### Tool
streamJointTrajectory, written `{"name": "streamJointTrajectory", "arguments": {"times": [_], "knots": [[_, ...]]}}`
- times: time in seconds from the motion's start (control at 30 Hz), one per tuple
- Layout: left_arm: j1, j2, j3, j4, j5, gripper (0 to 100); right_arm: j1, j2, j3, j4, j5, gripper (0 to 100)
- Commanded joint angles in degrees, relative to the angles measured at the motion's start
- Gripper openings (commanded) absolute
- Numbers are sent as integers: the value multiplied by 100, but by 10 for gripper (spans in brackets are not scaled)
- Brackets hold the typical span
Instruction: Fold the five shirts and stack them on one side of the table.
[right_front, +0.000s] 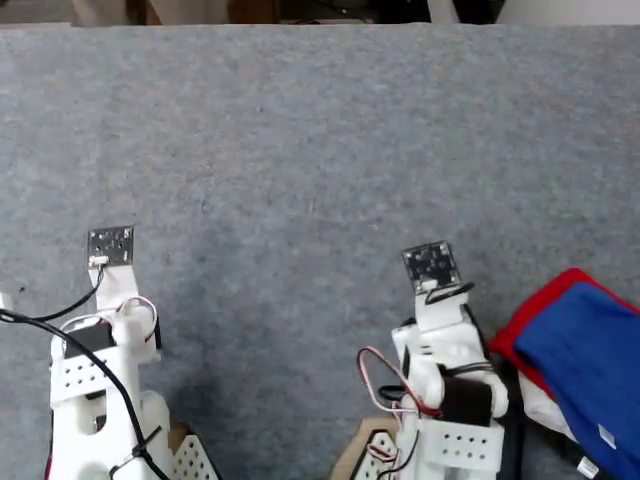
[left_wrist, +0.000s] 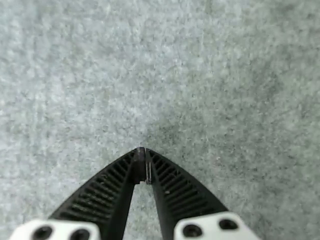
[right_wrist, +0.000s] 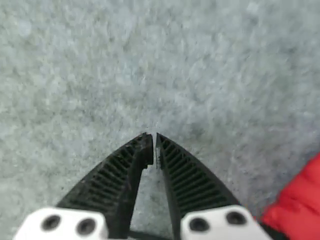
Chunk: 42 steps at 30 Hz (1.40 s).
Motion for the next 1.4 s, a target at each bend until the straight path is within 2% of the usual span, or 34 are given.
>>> {"name": "streamJointTrajectory", "arguments": {"times": [0.0,0.3,0.83,1.37], "knots": [[-53,-198,70,-88,-35,18,-57,-637,136,-62,-62,23],[-53,-989,818,-79,-53,18,-57,-637,145,-62,-62,23],[-35,-3336,1512,-44,-44,18,-57,-637,145,-62,-26,24],[-35,-3635,1512,-44,-35,18,-13,-637,145,-62,-18,23]]}}
